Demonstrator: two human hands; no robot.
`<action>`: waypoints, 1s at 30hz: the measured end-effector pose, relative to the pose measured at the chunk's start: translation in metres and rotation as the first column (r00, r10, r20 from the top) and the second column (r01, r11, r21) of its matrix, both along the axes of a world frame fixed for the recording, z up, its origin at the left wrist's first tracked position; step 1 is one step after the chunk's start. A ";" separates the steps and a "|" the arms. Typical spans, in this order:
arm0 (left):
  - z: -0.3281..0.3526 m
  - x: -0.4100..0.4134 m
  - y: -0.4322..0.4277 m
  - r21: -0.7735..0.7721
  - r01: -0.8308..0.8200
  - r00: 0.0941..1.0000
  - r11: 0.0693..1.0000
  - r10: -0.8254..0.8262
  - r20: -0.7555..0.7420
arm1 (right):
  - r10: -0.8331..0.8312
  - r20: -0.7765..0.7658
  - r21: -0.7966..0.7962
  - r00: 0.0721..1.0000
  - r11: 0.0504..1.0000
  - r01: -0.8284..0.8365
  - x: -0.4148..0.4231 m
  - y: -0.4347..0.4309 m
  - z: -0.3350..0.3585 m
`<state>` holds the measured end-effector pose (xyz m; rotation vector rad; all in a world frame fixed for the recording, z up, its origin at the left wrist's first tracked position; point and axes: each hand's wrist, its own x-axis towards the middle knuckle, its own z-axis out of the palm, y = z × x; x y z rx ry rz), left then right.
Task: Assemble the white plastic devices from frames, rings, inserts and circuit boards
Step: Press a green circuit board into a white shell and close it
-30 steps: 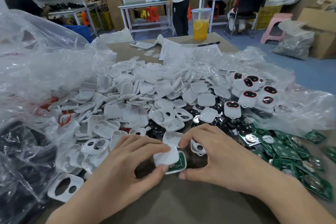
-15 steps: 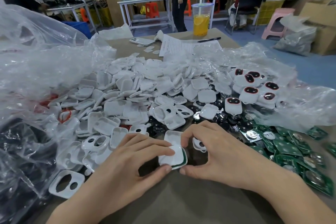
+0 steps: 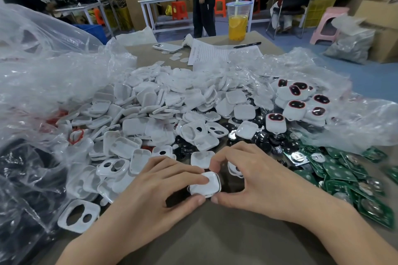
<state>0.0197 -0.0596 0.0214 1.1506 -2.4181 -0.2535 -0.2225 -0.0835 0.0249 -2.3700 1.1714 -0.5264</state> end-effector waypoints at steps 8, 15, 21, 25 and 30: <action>-0.004 -0.002 -0.001 -0.024 0.002 1.000 1.000 -0.002 -0.001 | 0.011 0.000 -0.015 1.000 1.000 -0.011 0.000 -0.001 -0.003; -0.007 -0.003 -0.002 -0.020 0.014 1.000 1.000 -0.014 -0.024 | 0.033 0.020 -0.002 0.999 0.999 -0.033 0.001 -0.003 0.002; -0.009 -0.003 -0.001 0.003 0.009 0.999 1.000 -0.009 -0.052 | 0.020 0.019 0.021 1.000 1.000 -0.021 0.001 -0.004 0.000; -0.010 -0.004 -0.001 0.010 0.007 0.998 1.000 -0.006 -0.064 | 0.016 0.041 0.043 0.999 0.999 -0.018 0.001 -0.006 -0.001; -0.011 -0.005 -0.001 -0.009 0.008 0.998 1.000 -0.008 -0.063 | 0.016 0.055 0.074 0.998 0.997 -0.020 0.001 -0.008 -0.002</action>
